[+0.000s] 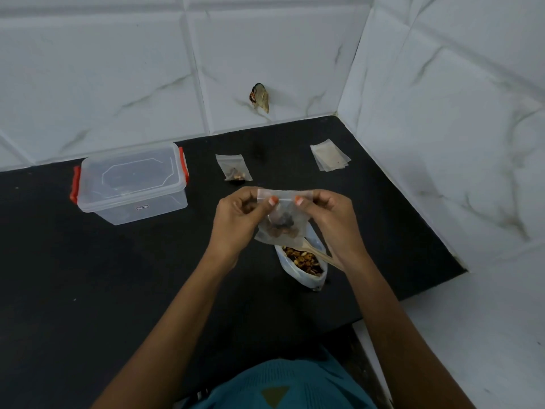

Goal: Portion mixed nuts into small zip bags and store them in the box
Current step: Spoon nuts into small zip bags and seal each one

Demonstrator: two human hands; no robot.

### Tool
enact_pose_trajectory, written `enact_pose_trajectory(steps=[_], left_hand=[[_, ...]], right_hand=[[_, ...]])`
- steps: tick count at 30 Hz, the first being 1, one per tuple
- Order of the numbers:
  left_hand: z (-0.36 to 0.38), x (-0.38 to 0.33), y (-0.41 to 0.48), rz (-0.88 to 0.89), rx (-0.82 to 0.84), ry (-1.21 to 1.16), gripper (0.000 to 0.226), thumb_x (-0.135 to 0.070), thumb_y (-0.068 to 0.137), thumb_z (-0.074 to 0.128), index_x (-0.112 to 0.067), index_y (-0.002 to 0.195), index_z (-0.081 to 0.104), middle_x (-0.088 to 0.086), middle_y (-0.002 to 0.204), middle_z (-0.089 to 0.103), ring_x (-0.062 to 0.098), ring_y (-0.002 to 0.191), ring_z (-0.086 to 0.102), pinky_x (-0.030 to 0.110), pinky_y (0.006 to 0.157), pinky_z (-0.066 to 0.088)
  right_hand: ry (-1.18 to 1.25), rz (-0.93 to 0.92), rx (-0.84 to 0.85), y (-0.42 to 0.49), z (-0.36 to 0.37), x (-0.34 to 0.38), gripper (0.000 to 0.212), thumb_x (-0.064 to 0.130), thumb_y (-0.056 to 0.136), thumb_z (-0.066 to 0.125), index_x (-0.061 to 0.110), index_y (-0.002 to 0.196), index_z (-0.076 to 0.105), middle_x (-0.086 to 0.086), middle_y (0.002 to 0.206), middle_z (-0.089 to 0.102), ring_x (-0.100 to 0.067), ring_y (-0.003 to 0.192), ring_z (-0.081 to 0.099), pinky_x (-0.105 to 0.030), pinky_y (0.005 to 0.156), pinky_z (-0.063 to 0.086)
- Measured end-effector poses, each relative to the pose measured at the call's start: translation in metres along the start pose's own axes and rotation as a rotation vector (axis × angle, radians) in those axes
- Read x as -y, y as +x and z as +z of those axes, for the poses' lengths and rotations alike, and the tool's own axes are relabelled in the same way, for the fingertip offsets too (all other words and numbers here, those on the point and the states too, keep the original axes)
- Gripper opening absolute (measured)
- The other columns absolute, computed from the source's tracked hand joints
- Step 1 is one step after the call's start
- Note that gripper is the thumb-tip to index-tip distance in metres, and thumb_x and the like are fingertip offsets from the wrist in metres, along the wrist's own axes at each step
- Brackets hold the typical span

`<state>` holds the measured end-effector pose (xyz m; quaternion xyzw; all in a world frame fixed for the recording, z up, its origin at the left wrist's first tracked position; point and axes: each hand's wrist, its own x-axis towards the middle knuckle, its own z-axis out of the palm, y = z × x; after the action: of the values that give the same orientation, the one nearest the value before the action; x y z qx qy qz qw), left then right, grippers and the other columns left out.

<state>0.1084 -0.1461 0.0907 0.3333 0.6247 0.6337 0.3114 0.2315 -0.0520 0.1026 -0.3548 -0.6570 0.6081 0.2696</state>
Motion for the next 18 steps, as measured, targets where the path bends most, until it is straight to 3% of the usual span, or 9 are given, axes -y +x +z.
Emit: enact_pose_trajectory(steps=[2,5,10,18], left_hand=[[0.001,0.000,0.000,0.009,-0.021,0.006,0.011,-0.011,0.086,0.059,-0.012,0.096,0.064,0.000,0.092,0.069,0.007,0.085,0.068,0.017,0.069,0.054],[0.004,0.000,0.000,0.019,-0.027,0.016,0.012,-0.011,0.084,0.061,-0.010,0.096,0.065,0.003,0.093,0.070,0.008,0.085,0.068,0.019,0.071,0.055],[0.009,-0.001,-0.004,-0.013,0.017,-0.053,0.019,-0.018,0.078,0.063,-0.010,0.095,0.066,0.009,0.099,0.068,0.014,0.087,0.068,0.023,0.073,0.056],[0.010,-0.001,-0.006,-0.027,0.020,-0.051,0.010,-0.010,0.085,0.059,-0.009,0.094,0.062,0.004,0.095,0.066,0.009,0.083,0.066,0.027,0.077,0.054]], right_hand=[[0.119,0.071,0.065,0.000,-0.002,0.000,0.014,0.012,0.087,0.058,0.018,0.095,0.067,-0.003,0.100,0.069,-0.017,0.098,0.065,-0.033,0.086,0.052],[0.051,0.024,0.109,-0.001,-0.002,0.000,0.016,0.011,0.082,0.063,0.018,0.096,0.067,-0.001,0.099,0.068,-0.012,0.096,0.064,-0.030,0.085,0.054],[0.003,-0.098,-0.040,-0.003,0.002,-0.003,0.011,0.002,0.078,0.066,0.013,0.083,0.067,0.003,0.085,0.065,0.001,0.081,0.062,-0.015,0.074,0.051],[-0.010,-0.096,-0.062,-0.004,-0.005,-0.006,0.014,0.000,0.079,0.065,0.013,0.083,0.067,0.001,0.087,0.066,-0.008,0.085,0.063,-0.020,0.074,0.053]])
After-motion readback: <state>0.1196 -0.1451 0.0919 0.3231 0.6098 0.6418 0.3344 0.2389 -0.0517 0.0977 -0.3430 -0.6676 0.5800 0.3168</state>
